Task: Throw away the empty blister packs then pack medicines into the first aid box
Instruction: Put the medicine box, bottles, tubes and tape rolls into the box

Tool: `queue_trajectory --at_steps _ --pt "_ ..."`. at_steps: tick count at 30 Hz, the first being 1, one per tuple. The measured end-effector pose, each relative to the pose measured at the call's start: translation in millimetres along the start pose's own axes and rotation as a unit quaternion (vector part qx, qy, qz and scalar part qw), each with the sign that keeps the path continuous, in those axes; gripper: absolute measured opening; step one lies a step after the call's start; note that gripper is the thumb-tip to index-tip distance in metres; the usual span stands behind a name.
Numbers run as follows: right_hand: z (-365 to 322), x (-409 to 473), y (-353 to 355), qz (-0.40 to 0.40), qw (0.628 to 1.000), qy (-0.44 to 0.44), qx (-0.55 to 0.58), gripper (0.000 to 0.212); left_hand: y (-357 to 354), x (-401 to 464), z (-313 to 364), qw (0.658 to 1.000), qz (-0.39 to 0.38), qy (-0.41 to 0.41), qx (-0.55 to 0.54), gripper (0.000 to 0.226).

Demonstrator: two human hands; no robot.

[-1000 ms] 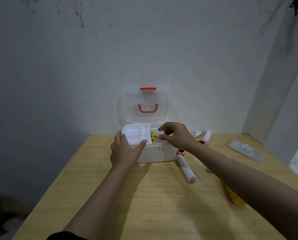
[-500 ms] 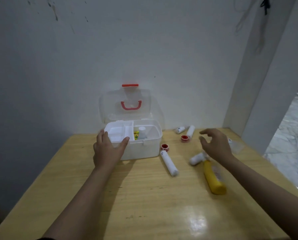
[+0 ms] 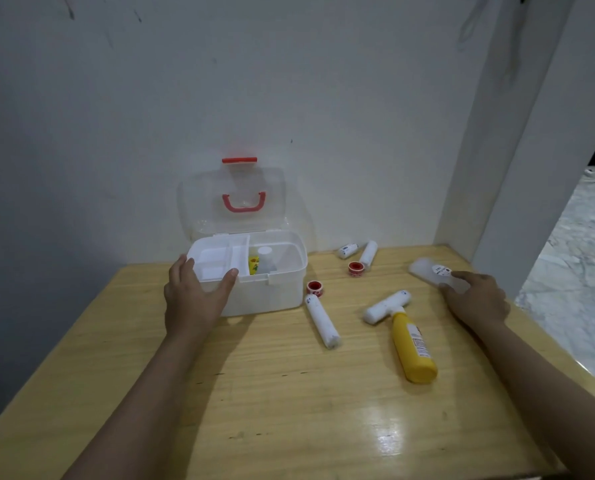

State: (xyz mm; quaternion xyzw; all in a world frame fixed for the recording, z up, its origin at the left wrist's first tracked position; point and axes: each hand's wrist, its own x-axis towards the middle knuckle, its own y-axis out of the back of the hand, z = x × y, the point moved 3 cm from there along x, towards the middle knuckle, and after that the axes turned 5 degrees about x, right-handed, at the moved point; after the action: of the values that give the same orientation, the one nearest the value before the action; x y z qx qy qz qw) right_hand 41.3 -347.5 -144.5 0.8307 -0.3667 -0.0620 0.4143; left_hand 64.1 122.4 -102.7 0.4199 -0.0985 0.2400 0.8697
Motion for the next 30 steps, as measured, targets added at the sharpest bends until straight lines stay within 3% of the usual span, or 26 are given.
queue_trajectory --at_steps 6,10,16,19,24,30 --pt "-4 -4 1 0.006 1.000 0.013 0.023 0.041 -1 0 1 1.000 -0.003 0.000 -0.006 0.084" --pt "-13 -12 3 -0.002 0.994 0.027 0.105 0.039 0 0 0 1.000 -0.006 0.001 -0.007 0.085" --pt "-95 -39 23 0.014 0.961 0.152 0.231 0.035 2 -1 1 1.000 -0.015 0.006 -0.008 0.087" --pt "-146 -52 24 -0.027 0.941 0.216 0.258 0.036 2 0 -1 1.000 -0.020 0.002 -0.001 0.088" --pt "-221 -71 1 -0.139 0.926 0.313 0.157 0.037 0 2 -2 1.000 -0.020 0.004 0.003 0.088" --pt "-265 -75 -43 -0.218 0.919 0.324 0.060 0.040 -1 4 -4 1.000 -0.023 0.005 0.000 0.089"
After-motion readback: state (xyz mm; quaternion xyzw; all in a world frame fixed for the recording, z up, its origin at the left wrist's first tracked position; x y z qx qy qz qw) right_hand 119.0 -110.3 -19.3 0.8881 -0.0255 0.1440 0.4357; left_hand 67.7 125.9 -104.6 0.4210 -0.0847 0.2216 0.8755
